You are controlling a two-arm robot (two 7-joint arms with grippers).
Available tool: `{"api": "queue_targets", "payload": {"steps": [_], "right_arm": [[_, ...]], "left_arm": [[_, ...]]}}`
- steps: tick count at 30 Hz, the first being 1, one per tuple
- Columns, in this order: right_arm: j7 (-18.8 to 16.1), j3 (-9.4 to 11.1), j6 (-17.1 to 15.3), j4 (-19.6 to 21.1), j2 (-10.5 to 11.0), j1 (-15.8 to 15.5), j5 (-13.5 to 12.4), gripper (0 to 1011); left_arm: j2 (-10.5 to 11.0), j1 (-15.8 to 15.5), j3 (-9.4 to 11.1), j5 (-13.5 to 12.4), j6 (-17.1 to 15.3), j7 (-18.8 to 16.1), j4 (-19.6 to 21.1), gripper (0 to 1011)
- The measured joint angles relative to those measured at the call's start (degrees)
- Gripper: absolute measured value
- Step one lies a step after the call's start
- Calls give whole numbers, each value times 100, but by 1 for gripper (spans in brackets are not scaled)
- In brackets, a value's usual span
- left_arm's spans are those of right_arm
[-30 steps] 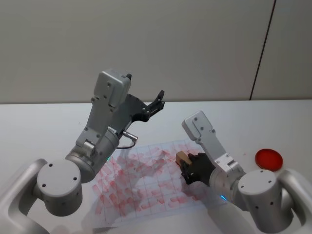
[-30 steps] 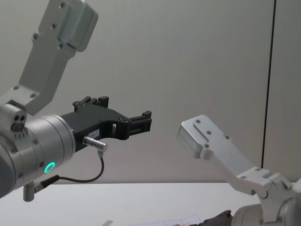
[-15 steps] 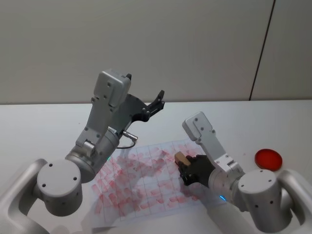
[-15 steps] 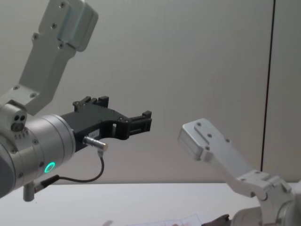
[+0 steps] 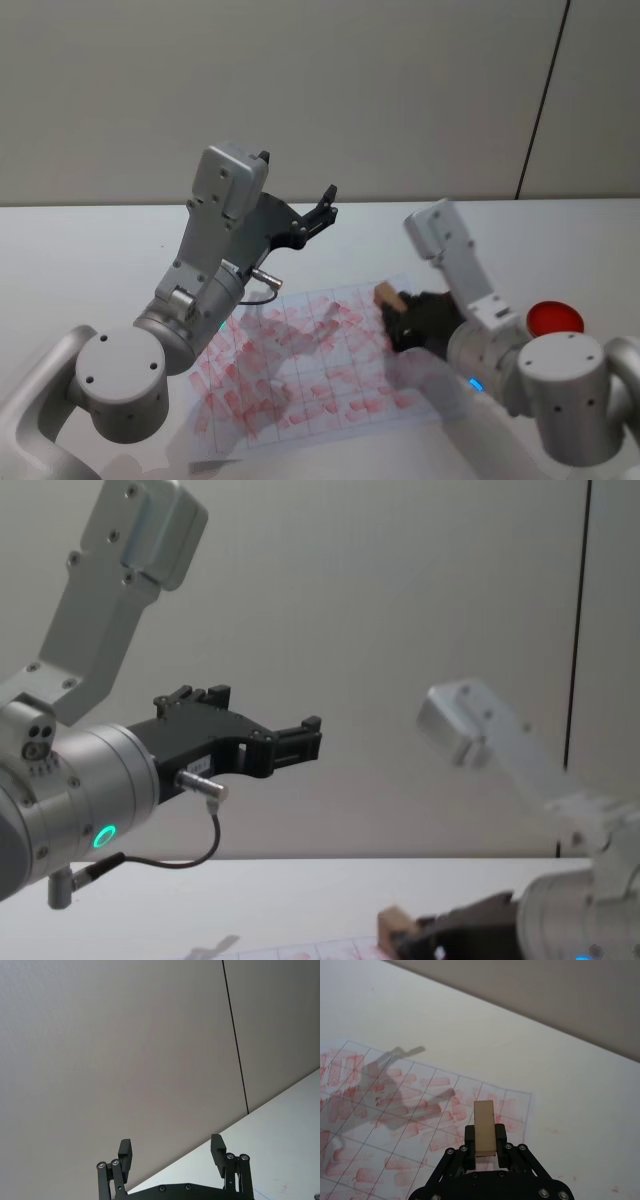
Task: Use the one hand to pick up the stamp and affix it onto the A4 paper.
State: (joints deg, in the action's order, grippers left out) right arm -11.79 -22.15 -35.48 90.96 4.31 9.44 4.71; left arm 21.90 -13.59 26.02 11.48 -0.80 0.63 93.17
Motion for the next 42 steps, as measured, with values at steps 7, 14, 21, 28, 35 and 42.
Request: {"api": "queue_targets", "payload": {"steps": [7, 14, 21, 28, 35, 42], "right_arm": [[251, 227, -20, 268, 72, 9, -269, 221], [499, 472, -86, 442, 163, 33, -514, 221], [675, 704, -143, 567, 303, -27, -735, 222], [835, 954, -209, 721, 514, -236, -970, 222], [940, 1127, -249, 839, 681, -447, -1117, 221], [1053, 1321, -273, 925, 857, -673, -1256, 221]], "left_arm": [[0, 0, 0, 0, 0, 0, 0, 1001], [0, 0, 0, 0, 0, 0, 0, 1001], [0, 0, 0, 0, 0, 0, 0, 1001], [0, 0, 0, 0, 0, 0, 0, 1001], [0, 0, 0, 0, 0, 0, 0, 1001], [0, 0, 0, 0, 0, 0, 0, 1001]]}}
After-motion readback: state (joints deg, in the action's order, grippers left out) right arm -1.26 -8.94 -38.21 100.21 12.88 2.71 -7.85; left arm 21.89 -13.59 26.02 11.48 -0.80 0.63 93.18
